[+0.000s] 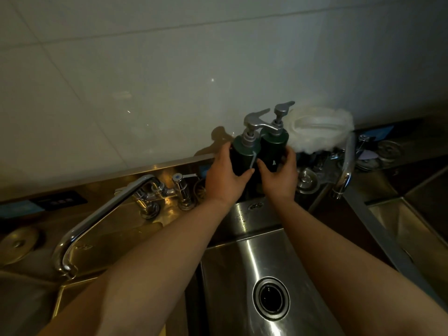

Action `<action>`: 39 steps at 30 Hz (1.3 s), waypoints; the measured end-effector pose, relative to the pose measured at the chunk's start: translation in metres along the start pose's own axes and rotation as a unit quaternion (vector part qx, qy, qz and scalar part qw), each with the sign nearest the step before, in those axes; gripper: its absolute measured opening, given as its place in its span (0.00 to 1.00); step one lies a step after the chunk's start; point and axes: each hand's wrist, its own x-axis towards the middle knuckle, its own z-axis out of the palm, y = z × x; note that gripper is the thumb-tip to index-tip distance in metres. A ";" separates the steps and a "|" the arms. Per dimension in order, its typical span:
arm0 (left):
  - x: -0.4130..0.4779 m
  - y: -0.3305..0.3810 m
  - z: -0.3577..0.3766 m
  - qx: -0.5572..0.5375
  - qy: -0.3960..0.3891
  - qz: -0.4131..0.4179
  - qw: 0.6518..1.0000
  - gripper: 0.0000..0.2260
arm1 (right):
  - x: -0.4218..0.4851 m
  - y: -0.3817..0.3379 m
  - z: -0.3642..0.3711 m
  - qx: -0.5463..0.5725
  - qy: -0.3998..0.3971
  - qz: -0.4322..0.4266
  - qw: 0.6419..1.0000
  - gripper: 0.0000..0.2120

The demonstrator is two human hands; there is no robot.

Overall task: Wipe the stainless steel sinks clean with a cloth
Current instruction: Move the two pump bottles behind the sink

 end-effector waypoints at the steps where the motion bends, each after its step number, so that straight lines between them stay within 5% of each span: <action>1: -0.004 0.002 -0.003 -0.001 -0.001 0.008 1.000 0.31 | -0.004 -0.002 -0.003 0.002 0.003 -0.003 1.000 0.30; 19: -0.137 -0.002 -0.092 0.134 -0.034 0.081 0.987 0.33 | -0.152 -0.029 -0.041 -0.003 -0.039 0.011 0.999 0.27; 39: -0.244 -0.068 -0.263 0.093 0.063 -0.051 0.992 0.34 | -0.294 -0.099 0.049 0.096 -0.243 0.030 0.965 0.30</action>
